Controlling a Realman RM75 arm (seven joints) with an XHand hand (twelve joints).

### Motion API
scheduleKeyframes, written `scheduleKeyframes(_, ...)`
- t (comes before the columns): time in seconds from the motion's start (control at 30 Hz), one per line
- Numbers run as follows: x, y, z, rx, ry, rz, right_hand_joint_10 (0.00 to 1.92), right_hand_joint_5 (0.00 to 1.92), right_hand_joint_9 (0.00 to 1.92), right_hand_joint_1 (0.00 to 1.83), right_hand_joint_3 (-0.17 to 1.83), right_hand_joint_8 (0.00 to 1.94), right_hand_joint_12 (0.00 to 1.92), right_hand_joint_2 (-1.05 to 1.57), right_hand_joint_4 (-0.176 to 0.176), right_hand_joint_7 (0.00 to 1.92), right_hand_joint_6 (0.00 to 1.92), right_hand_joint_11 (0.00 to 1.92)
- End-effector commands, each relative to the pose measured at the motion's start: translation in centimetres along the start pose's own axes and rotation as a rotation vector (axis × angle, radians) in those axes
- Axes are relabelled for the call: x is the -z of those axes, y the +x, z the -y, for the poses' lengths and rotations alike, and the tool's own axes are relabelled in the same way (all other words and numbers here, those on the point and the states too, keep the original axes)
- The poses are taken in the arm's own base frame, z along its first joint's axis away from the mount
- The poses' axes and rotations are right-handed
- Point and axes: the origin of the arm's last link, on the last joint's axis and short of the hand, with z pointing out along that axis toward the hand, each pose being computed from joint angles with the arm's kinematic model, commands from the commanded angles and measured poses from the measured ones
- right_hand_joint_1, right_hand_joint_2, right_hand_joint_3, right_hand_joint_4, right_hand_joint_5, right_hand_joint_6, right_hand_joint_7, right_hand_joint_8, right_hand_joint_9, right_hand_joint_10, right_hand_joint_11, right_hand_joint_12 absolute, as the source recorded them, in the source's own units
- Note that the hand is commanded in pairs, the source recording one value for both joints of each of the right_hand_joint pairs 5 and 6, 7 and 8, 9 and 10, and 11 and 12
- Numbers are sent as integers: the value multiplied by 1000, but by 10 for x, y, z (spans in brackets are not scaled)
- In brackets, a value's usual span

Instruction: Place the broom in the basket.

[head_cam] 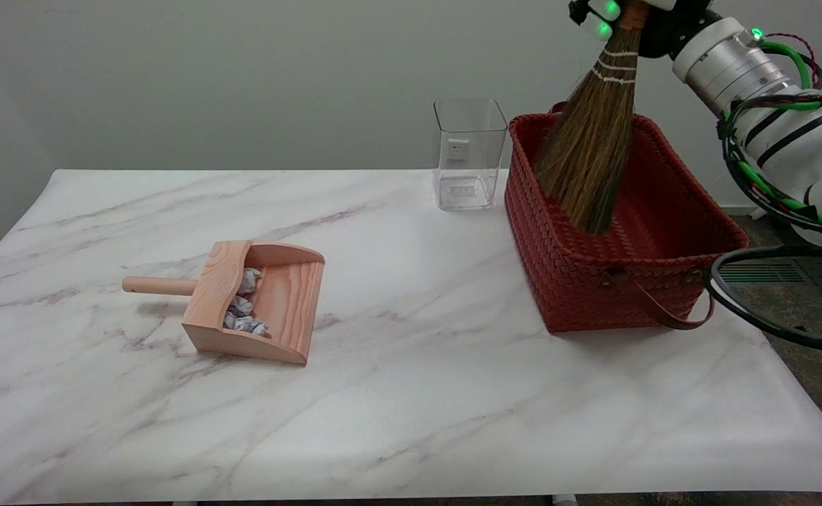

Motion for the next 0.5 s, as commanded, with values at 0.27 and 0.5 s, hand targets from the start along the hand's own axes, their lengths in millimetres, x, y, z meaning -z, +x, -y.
scheduleKeyframes(0.27, 0, 39, -29, 247, -138, 34, 1897, 1920, 1897, 1176, 325, 1920, 1843, 1571, 0, 1920, 1920, 1843)
scheduleKeyframes(0.5, 8, 24, -93, 200, -234, 36, 1897, 1920, 1897, 1170, 328, 1920, 1839, 1571, 0, 1920, 1920, 1839)
